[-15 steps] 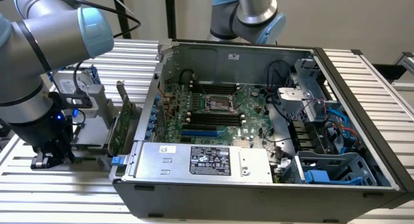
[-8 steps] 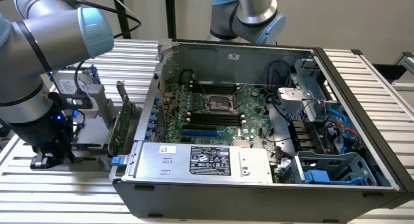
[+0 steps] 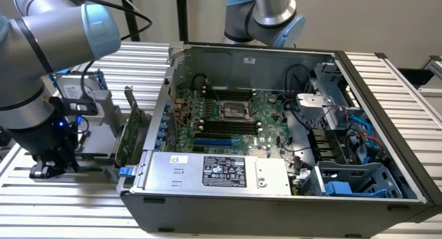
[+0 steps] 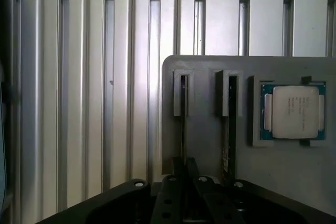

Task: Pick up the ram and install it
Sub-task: 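Pick up the ram and move it above insertion slot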

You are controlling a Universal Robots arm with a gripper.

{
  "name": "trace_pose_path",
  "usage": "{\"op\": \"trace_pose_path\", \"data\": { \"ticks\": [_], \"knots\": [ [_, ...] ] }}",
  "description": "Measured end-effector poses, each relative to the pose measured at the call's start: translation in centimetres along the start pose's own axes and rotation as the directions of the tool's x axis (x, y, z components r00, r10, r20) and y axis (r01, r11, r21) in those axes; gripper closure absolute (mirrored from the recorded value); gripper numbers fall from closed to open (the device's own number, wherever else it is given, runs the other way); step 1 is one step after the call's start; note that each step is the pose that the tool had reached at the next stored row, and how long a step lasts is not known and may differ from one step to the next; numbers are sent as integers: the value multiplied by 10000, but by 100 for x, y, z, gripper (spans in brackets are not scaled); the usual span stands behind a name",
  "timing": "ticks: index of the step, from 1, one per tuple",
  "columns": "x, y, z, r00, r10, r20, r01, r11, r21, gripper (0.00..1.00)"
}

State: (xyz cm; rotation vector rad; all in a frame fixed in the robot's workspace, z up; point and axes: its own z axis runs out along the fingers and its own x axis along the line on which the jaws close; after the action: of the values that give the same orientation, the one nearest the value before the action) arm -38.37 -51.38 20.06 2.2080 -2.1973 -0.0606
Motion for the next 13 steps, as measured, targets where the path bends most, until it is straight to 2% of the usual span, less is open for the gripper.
{"op": "trace_pose_path", "data": {
  "ticks": [4, 13],
  "knots": [
    [-1, 5, -113, 10000, 0, 1, 0, 10000, -2, 100],
    [-5, 22, -521, 10000, -1, 1, 1, 10000, 0, 100]
  ]
}}
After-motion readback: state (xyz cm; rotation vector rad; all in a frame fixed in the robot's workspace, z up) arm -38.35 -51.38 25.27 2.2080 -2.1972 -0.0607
